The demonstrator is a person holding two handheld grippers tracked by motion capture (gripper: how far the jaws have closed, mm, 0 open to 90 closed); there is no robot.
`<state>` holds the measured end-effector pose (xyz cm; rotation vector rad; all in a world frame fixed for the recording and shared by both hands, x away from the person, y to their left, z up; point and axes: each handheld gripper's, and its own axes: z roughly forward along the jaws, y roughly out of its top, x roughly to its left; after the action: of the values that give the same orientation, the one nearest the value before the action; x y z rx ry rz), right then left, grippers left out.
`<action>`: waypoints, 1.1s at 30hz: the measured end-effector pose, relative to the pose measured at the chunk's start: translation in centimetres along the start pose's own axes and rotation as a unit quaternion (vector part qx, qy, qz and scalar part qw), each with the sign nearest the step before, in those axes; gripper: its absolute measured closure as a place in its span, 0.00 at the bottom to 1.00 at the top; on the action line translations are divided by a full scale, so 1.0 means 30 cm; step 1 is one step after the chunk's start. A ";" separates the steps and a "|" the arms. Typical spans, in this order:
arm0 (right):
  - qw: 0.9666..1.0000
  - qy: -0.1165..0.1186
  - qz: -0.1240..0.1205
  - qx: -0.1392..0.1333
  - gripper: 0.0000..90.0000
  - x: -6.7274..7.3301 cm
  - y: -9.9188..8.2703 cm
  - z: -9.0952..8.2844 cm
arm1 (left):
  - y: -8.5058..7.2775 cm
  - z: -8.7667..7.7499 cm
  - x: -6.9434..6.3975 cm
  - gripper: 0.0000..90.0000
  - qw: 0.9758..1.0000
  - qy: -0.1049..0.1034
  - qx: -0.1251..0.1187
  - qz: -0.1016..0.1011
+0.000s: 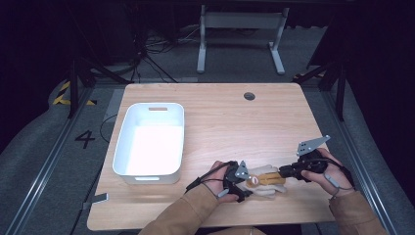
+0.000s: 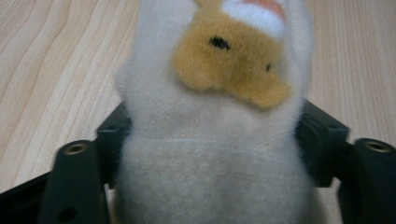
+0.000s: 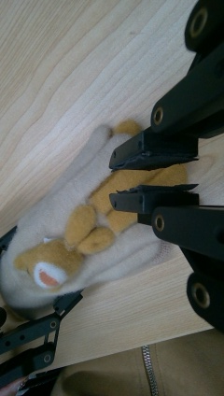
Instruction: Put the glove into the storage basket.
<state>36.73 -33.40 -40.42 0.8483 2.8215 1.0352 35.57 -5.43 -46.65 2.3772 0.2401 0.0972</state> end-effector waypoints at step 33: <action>0.999 -0.015 0.020 -0.023 0.94 -0.030 -0.020 -0.011 | 0.004 -0.014 -0.004 0.80 0.998 0.007 -0.003 -0.065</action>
<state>37.13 -34.42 -40.67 0.9117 2.7554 1.0783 35.40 -5.26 -46.25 2.3493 0.3999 0.0522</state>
